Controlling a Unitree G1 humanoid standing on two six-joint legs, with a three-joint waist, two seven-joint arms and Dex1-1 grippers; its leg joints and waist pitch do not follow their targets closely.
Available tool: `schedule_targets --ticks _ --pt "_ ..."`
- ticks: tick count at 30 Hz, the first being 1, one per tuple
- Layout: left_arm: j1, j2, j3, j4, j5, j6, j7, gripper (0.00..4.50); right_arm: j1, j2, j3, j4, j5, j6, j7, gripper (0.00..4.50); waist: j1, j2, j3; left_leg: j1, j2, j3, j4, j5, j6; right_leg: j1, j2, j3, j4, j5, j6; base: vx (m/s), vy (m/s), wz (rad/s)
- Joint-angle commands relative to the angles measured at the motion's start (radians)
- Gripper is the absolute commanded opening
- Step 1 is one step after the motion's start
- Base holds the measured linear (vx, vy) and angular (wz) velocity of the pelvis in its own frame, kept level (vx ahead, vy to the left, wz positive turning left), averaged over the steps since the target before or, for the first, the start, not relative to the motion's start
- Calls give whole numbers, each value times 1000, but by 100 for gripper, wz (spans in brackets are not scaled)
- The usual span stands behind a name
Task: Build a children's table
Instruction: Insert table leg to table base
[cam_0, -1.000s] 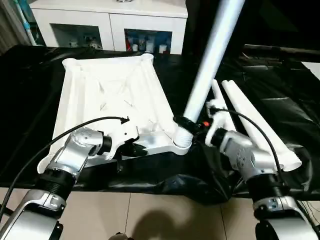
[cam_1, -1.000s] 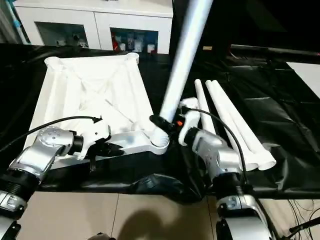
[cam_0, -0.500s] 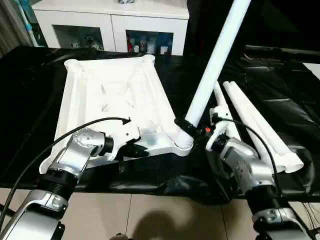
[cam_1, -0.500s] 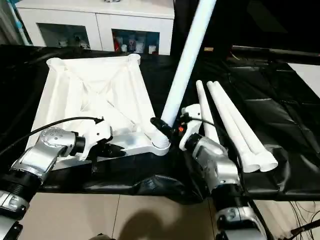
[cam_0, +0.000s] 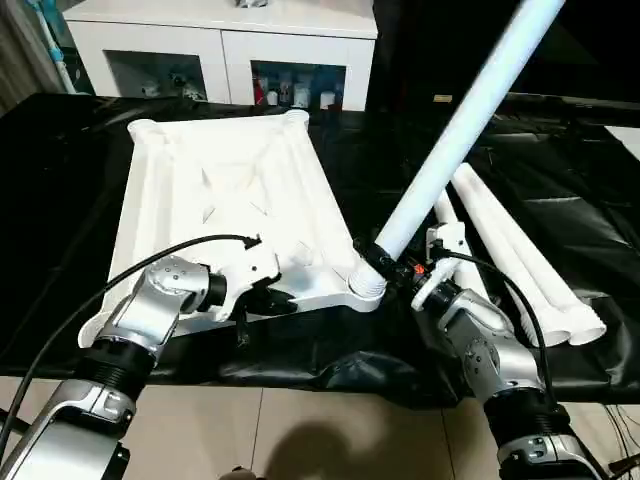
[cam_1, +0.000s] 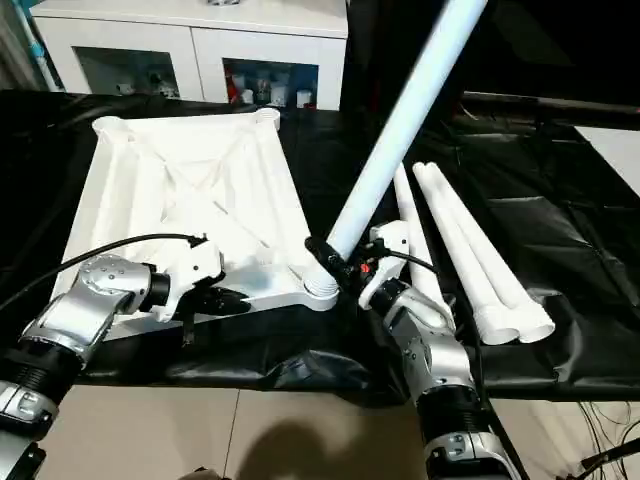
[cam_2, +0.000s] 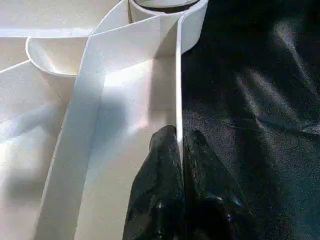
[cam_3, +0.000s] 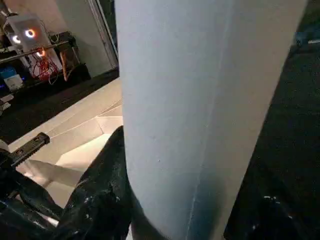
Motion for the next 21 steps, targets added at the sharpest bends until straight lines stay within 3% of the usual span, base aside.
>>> schedule_targets --ticks 1,12,21 --pt "-4 -17 -5 0 -26 -2 -12 0 37 -34 28 86 -68 55 -1 186 -12 7 -47 25 54 -29 -86 -298 -25 11 -75 48 -94 -236 -202 0 0 0" --pt "0 -6 -12 -10 -23 -2 -27 0 -4 -117 151 119 -170 86 108 186 -12 -4 -48 21 53 -27 -85 -262 -7 14 -75 48 -94 -209 -204 0 0 0" --pt "13 -1 -21 -40 -29 1 -49 0 -77 -135 202 190 -214 107 175 186 -27 -9 -45 25 56 -32 -91 -327 -24 7 -77 47 -102 -303 -195 0 0 0"
